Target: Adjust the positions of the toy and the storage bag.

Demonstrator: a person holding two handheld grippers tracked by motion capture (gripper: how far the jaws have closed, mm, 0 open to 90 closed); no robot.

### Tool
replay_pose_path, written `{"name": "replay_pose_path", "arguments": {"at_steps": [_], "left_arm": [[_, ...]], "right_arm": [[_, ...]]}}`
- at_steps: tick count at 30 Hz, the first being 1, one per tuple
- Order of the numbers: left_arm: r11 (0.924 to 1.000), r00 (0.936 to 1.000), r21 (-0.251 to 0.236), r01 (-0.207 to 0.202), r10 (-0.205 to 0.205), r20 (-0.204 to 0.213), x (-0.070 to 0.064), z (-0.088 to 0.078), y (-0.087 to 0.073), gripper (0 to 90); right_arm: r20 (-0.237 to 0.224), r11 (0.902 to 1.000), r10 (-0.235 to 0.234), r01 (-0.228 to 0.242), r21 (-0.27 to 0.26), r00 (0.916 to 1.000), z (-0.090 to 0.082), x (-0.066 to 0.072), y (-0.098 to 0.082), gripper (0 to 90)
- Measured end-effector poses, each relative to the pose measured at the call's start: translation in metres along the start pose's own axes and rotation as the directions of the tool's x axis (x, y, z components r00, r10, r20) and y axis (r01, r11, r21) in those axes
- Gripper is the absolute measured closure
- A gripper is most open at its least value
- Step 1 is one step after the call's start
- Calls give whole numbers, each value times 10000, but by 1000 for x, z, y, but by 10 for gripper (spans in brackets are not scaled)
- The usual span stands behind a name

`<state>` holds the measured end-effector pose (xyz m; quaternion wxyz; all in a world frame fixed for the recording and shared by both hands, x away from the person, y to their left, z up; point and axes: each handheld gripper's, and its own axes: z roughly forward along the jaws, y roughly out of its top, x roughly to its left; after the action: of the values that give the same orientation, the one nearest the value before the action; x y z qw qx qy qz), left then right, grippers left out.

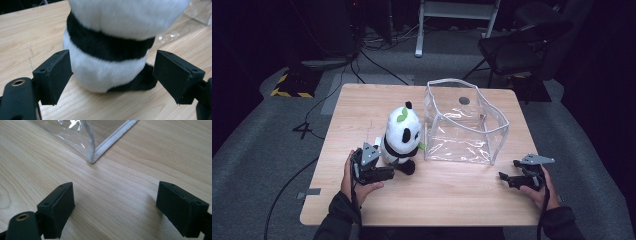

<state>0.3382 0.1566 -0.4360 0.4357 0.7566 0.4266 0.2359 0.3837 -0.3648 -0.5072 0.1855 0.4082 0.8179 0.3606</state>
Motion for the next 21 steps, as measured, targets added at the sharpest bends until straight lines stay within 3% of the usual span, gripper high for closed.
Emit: {"name": "replay_pose_path", "arguments": {"at_steps": [3, 6, 7, 13, 17, 21], "left_arm": [[9997, 9995, -92, -232, 230, -223, -7, 3, 7, 158], [9997, 9997, -161, -182, 179, -186, -7, 6, 8, 158], [9997, 10000, -240, 56, -58, -71, -5, 11, 9, 157], [9999, 9996, 99, 117, -120, 249, -4, 27, 6, 156], [9999, 9992, 93, 132, -129, -384, -6, 40, 2, 147], [9987, 9985, 458, 226, -203, -504, -2, 50, 0, 56]], "right_arm": [[0, 10000, -4, 4, 0, 10000, 0, 0, 0, 150], [-3, 10000, 2, -2, 3, 10000, 0, 0, 0, 150], [-4, 10000, -3, 3, 1, 10000, 0, 0, 0, 150], [-2, 10000, -4, 4, -2, 10000, 0, 0, 0, 150], [-2, 10000, -4, 4, -2, 10000, 0, 0, 0, 150], [-3, 10000, -1, 1, 0, 10000, 0, 0, 0, 150]]}}
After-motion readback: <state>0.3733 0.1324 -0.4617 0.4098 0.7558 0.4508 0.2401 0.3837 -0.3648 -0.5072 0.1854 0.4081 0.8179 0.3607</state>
